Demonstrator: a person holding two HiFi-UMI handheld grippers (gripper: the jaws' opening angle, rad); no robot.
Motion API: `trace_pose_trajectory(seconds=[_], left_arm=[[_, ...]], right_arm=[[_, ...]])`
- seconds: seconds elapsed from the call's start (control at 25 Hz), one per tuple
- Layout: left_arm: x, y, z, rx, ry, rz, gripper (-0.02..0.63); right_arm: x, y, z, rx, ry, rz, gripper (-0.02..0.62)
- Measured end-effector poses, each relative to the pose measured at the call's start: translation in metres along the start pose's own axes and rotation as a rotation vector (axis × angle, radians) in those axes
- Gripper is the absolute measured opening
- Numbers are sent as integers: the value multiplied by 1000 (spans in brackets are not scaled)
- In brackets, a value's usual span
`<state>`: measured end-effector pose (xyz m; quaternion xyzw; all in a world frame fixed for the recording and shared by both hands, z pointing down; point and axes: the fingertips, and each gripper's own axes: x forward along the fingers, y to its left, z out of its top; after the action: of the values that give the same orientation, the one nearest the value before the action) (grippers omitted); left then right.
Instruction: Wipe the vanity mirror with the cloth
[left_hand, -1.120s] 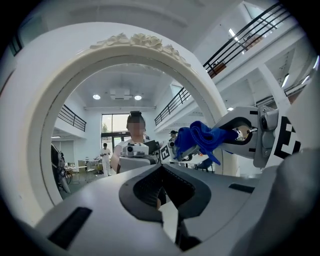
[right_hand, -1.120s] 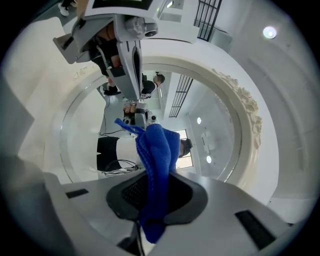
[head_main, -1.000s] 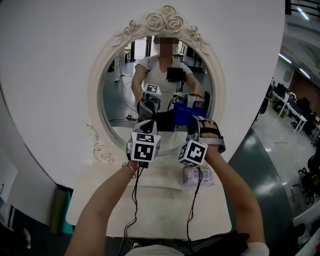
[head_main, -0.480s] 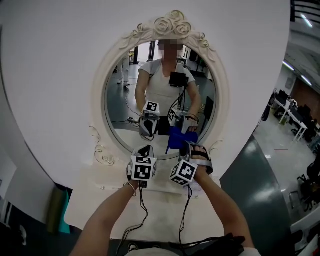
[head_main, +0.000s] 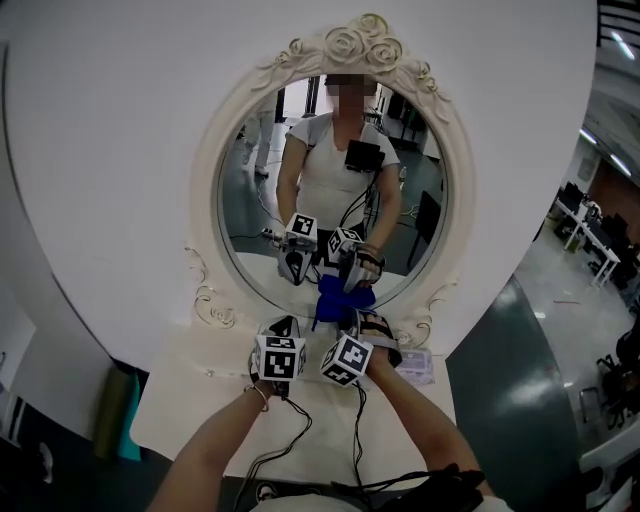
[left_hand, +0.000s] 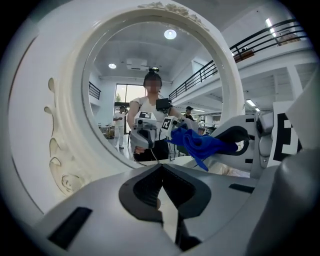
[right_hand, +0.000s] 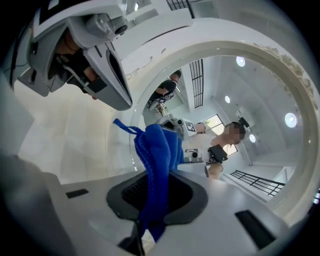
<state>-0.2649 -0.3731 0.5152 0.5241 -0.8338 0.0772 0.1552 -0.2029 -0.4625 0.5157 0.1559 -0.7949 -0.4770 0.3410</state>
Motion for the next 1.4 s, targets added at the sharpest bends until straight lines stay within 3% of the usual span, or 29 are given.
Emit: trace_pose_trajectory(seconds=[0.28,0.64,0.84,1.08,1.4], left_arm=[[-6,22,-38,-30,63,30,9],[-24,42,-49,-126,67,29,9],[-44,31,-36,-165,14,-40,9],[-87,4,-25,-64,-83,-121,9],[-148,-5,-33,-30,-177,-145,9]], right_arm=[[17,51,19,26,-21,119,71],[17,54,36,99,-62,139,71],[-9,31,55,278,-159,99,71],[-53,18,65,555,-297,79,71],[-104,40,44,821,-280,11,71]])
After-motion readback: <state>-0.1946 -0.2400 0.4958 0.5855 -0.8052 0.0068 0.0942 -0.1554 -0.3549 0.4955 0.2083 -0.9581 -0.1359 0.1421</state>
